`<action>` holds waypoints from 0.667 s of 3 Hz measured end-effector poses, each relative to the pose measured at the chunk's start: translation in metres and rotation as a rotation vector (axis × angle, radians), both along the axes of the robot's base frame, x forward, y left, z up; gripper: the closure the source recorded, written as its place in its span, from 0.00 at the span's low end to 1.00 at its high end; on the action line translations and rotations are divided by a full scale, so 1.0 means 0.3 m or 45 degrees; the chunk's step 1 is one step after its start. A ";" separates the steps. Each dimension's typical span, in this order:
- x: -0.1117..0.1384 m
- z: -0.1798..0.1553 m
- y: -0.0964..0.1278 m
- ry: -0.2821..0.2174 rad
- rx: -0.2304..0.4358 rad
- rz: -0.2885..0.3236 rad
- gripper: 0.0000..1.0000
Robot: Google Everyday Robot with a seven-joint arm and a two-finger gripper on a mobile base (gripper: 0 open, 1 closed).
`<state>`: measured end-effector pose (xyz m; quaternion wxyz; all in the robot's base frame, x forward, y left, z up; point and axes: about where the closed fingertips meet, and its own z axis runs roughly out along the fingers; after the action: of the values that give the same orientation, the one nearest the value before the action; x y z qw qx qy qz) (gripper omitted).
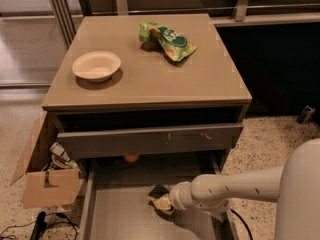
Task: Place sponge into middle drawer
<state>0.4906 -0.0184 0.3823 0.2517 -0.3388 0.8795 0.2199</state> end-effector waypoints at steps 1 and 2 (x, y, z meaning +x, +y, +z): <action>0.017 -0.027 0.003 -0.016 -0.020 0.006 1.00; 0.021 -0.034 0.004 -0.020 -0.025 0.008 0.90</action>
Offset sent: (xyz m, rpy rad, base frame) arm 0.0056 0.0010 -0.0089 -0.0169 -0.0135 0.0056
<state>0.4970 -0.0172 0.3721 0.2544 -0.3457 0.8786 0.2095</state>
